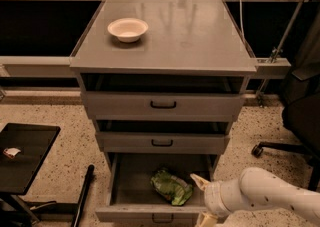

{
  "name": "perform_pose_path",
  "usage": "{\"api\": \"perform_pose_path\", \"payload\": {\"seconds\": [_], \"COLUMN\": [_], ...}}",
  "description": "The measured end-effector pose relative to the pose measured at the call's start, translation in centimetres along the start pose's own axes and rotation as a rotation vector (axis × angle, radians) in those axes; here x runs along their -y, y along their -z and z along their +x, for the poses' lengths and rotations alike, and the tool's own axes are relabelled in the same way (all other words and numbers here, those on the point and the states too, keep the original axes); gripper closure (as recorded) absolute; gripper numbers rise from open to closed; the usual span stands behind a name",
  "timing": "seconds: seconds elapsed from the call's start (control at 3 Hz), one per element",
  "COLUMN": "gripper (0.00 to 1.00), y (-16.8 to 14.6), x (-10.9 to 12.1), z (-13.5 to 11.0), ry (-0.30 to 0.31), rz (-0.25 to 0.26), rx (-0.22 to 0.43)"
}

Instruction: Pick green rice chip bag from bottom drawer and place on counter

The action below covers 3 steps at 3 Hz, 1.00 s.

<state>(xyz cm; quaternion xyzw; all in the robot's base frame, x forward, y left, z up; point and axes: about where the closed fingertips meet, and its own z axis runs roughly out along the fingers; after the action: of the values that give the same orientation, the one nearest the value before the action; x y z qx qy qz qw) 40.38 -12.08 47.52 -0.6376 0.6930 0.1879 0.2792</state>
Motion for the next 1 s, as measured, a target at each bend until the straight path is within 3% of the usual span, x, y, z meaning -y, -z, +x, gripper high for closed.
{"api": "perform_pose_path", "payload": {"seconds": [0.33,0.67,1.0], "gripper": [0.00,0.00,0.00], "y": [-2.7,-2.7,-5.0], "x": [5.1,5.1,5.5], "z": [-1.7,-1.7,-0.2], "ry": [0.072,0.072,0.042], "rz": [0.085,0.085,0.069], "rx": [0.047,0.047,0.091]}}
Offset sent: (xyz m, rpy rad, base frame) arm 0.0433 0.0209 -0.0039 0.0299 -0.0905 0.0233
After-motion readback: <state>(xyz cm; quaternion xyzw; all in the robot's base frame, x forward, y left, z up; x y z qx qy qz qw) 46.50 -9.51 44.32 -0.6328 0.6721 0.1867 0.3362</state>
